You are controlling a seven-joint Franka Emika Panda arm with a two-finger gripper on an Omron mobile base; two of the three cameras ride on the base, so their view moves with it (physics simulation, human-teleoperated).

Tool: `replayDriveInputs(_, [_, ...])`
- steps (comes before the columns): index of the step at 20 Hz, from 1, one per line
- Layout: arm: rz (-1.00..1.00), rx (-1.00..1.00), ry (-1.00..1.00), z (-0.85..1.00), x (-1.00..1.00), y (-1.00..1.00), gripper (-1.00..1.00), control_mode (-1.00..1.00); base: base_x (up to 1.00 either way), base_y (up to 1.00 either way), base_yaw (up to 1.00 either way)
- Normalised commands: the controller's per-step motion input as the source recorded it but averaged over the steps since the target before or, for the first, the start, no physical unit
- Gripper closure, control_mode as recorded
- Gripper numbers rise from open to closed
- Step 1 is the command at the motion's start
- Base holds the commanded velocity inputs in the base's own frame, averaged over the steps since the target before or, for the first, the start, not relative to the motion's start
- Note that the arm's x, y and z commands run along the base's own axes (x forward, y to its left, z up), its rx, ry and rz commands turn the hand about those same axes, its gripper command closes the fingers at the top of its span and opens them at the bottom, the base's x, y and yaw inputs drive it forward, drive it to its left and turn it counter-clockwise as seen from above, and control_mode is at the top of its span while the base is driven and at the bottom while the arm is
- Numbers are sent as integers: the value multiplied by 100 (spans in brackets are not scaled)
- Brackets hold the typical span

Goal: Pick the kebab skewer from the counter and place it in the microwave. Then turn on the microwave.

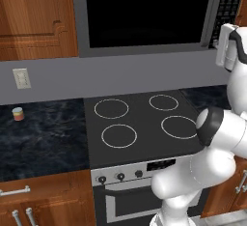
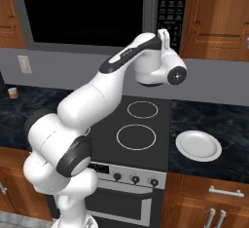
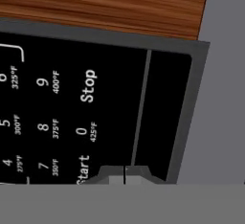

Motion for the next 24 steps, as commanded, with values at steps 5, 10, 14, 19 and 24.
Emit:
replayDriveInputs(5, [0,0,-8,30,45,15,100,-100,0,0,0])
replayDriveInputs(10, [0,0,-5,29,55,0,100,-100,0,0,0])
replayDriveInputs(14, [0,0,-3,43,54,0,100,-100,0,0,0])
replayDriveInputs(19, [0,0,-3,52,50,0,100,-100,0,0,0])
replayDriveInputs(24, [0,0,0,75,39,0,100,-100,0,0,0])
